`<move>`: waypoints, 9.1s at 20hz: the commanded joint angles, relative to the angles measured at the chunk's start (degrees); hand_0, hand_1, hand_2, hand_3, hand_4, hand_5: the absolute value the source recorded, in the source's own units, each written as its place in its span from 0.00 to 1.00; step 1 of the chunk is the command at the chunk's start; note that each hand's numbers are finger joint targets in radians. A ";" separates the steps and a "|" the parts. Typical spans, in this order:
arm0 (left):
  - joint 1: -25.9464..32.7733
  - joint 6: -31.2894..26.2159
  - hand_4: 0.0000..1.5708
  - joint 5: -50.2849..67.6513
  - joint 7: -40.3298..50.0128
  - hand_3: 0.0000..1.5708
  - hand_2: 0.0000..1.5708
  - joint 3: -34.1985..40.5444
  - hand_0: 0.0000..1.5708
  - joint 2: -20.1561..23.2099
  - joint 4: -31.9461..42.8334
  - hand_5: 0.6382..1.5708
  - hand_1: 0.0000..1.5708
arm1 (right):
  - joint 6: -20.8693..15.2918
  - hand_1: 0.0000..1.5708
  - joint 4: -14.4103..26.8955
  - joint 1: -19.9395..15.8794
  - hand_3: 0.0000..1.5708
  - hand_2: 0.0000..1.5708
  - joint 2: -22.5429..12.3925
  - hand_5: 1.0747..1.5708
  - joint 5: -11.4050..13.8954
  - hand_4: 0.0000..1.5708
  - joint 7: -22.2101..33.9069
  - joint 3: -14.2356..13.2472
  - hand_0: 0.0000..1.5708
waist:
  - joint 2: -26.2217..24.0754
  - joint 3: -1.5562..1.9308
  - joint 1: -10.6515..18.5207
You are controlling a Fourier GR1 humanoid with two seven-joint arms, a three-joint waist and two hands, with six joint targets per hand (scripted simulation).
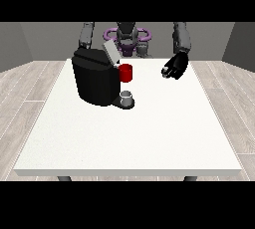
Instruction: Insert the coffee pod into the coffee machine and close the lid
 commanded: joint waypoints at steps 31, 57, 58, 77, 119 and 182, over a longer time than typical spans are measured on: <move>-25.87 -15.25 0.31 3.21 16.27 0.80 0.83 8.85 0.79 -1.31 -0.85 1.00 0.79 | 0.99 0.00 -4.30 -8.47 0.00 0.00 0.34 1.00 1.10 0.00 4.38 1.40 0.00 | 1.60 0.00 -9.47; -33.32 -14.84 0.27 0.96 16.18 0.76 0.79 9.13 0.74 -0.54 2.76 1.00 0.74 | 0.43 0.00 -3.41 -13.69 0.00 0.00 -1.43 1.00 -0.59 0.00 3.29 -2.61 0.00 | 9.38 0.01 -11.40; -31.71 -14.84 0.27 1.04 15.02 0.76 0.78 8.16 0.74 -2.43 1.60 1.00 0.74 | 0.35 0.00 -1.79 -13.51 0.00 0.00 -2.29 1.00 -1.37 0.02 2.05 -4.35 0.00 | 8.54 0.02 -9.52; -32.92 -9.51 0.00 -4.08 12.32 0.70 0.78 5.74 0.77 -0.23 1.30 1.00 0.77 | 0.10 0.00 -1.06 -15.82 0.00 0.00 -3.17 1.00 -0.94 0.00 2.74 -4.81 0.00 | 10.34 0.02 -9.32; -37.12 -4.48 0.00 -9.37 2.24 0.29 0.33 7.13 0.00 8.08 3.61 1.00 0.00 | -3.86 0.00 -3.11 -14.93 0.00 0.00 -0.94 1.00 3.40 0.10 3.77 -1.91 0.00 | 13.62 0.03 -10.58; 22.21 -9.46 0.22 35.74 11.56 0.00 0.00 12.97 0.00 -24.43 -33.32 1.00 0.00 | 11.49 0.00 6.67 -17.94 0.00 0.00 -8.65 1.00 -14.47 0.04 9.03 -12.62 0.00 | -12.36 0.02 18.32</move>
